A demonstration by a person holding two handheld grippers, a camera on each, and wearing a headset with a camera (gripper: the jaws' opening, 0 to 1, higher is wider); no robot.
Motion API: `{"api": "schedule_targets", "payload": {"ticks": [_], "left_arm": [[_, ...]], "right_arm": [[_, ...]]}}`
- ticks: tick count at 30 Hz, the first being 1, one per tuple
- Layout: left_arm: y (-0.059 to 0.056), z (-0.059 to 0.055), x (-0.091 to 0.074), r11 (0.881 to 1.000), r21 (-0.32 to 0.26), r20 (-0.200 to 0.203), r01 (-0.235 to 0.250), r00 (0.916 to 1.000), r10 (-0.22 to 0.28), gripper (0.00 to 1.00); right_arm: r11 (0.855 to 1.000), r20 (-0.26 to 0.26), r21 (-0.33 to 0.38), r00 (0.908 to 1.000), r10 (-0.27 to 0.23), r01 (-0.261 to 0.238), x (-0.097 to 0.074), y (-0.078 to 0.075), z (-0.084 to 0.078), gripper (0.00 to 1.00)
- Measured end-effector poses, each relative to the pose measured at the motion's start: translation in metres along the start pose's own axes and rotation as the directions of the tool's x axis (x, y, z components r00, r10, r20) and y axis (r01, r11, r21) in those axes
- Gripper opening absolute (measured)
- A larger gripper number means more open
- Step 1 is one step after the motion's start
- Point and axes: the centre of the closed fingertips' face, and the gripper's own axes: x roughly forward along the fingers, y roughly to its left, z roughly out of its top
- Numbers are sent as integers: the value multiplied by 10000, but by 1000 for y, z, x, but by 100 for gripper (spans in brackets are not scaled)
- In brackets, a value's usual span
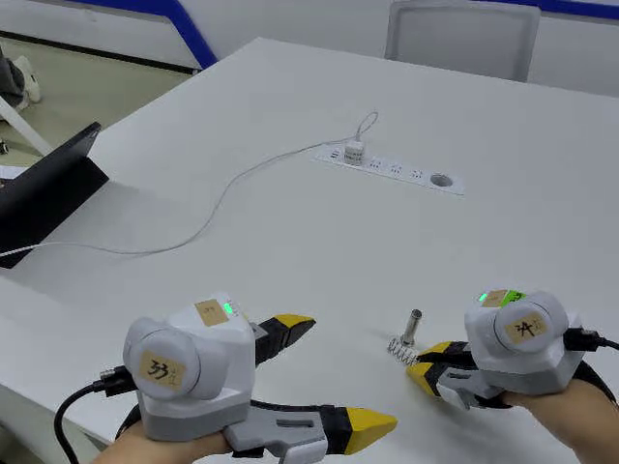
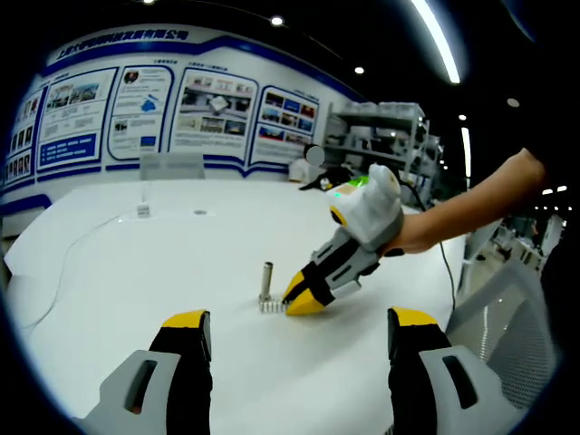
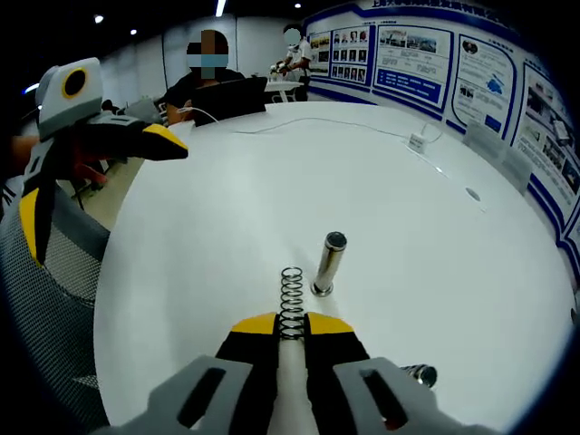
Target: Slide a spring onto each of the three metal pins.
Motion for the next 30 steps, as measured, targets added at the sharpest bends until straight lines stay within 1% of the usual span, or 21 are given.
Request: {"api": "schedule_targets", "payload": {"ticks": [2, 4, 8, 10, 12, 14, 17, 21, 24, 25, 28, 30], "left_arm": [[1, -1, 0, 10000, 55, -54, -36, 10000, 36, 82], [1, -1, 0, 10000, 29, -64, -58, 10000, 59, 81], [0, -3, 1, 10000, 56, -152, -5, 9999, 6, 80], [-6, -6, 3, 9996, 188, -346, 204, 9992, -197, 79], [-14, -11, 5, 9979, 378, -589, 527, 9970, -505, 79], [-20, -16, 7, 9953, 564, -864, 781, 9936, -731, 79], [-26, -18, 8, 9919, 763, -1034, 1013, 9903, -931, 77], [-28, -15, 7, 9885, 1000, -1059, 1139, 9890, -1032, 72], [-30, -9, 10, 9844, 1212, -1092, 1278, 9874, -1147, 68], [-31, -7, 11, 9822, 1305, -1095, 1353, 9865, -1214, 67], [-36, 0, 16, 9739, 1619, -1150, 1593, 9832, -1417, 64], [-40, 2, 21, 9634, 1913, -1317, 1878, 9776, -1644, 62]], "right_arm": [[9999, -131, -120, 9999, -33, 31, -2, 0, -1, 11], [9997, -163, -241, 9998, 65, -69, -5, 3, -3, 11], [9990, -38, -414, 9998, 182, -184, -17, 7, 0, 11], [9997, 315, -108, 9993, 220, -217, -26, 10, 8, 11], [9996, 550, -98, 9981, 262, -257, -36, 14, 13, 11], [9991, 686, -287, 9971, 323, -304, -44, 18, 15, 11], [9982, 815, -402, 9956, 469, -438, -56, 24, 17, 11], [9970, 938, -559, 9939, 580, -529, -68, 30, 18, 11], [9940, 976, -887, 9925, 732, -646, -77, 37, 18, 11], [9935, 974, -894, 9921, 786, -699, -79, 39, 17, 11], [9927, 975, -900, 9913, 888, -801, -86, 44, 16, 11], [9917, 1029, -969, 9902, 945, -846, -90, 48, 17, 11]]}}
